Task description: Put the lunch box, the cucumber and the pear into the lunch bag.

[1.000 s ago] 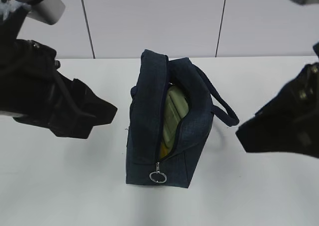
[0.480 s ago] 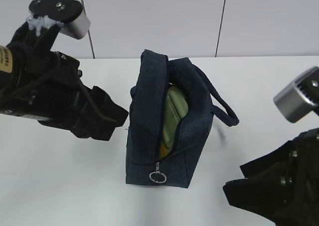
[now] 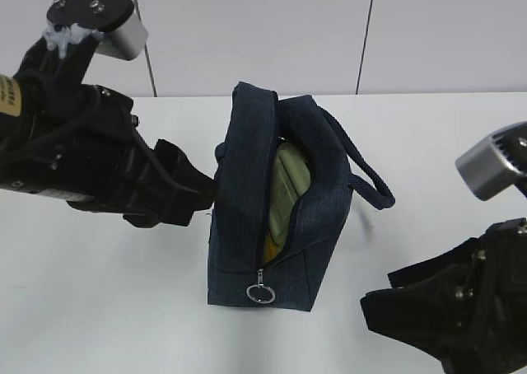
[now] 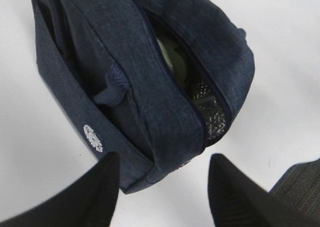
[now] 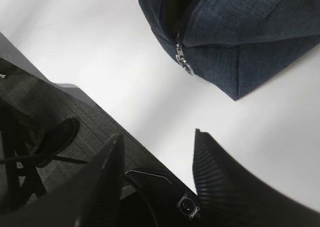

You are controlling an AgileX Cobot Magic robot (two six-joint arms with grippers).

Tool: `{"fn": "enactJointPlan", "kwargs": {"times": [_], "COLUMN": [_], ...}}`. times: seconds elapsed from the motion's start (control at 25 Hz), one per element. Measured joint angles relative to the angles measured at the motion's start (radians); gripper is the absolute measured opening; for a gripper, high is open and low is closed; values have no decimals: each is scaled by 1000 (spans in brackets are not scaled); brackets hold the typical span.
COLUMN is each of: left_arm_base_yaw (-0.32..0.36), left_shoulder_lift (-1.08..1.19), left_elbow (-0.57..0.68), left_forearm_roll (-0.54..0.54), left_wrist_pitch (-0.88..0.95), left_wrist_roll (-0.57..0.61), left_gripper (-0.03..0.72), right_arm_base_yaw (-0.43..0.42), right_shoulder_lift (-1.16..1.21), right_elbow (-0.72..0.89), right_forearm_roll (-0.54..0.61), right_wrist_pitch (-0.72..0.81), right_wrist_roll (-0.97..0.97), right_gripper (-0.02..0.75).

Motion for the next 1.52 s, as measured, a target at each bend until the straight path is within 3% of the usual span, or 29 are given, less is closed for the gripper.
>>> {"fn": "enactJointPlan", "kwargs": {"times": [0.24, 0.52, 0.68, 0.8, 0.88, 0.92, 1.52], "left_arm_base_yaw": [0, 0, 0, 0, 0, 0, 0], "left_shoulder_lift": [0, 0, 0, 0, 0, 0, 0], "left_elbow": [0, 0, 0, 0, 0, 0, 0], "left_forearm_roll": [-10, -7, -7, -6, -3, -3, 29], "left_wrist_pitch": [12, 20, 20, 20, 20, 20, 11], "left_wrist_roll": [0, 0, 0, 0, 0, 0, 20], "left_gripper": [344, 342, 342, 342, 342, 342, 342], "right_arm_base_yaw": [0, 0, 0, 0, 0, 0, 0], "right_shoulder_lift": [17, 19, 19, 21, 21, 21, -122], "right_elbow": [0, 0, 0, 0, 0, 0, 29], "right_forearm_roll": [-9, -264, -552, -837, -885, -952, -758], "right_wrist_pitch": [38, 50, 86, 148, 158, 168, -62], "right_wrist_roll": [-96, -72, 154, 395, 452, 574, 633], "right_gripper": [358, 307, 305, 305, 305, 305, 305]}}
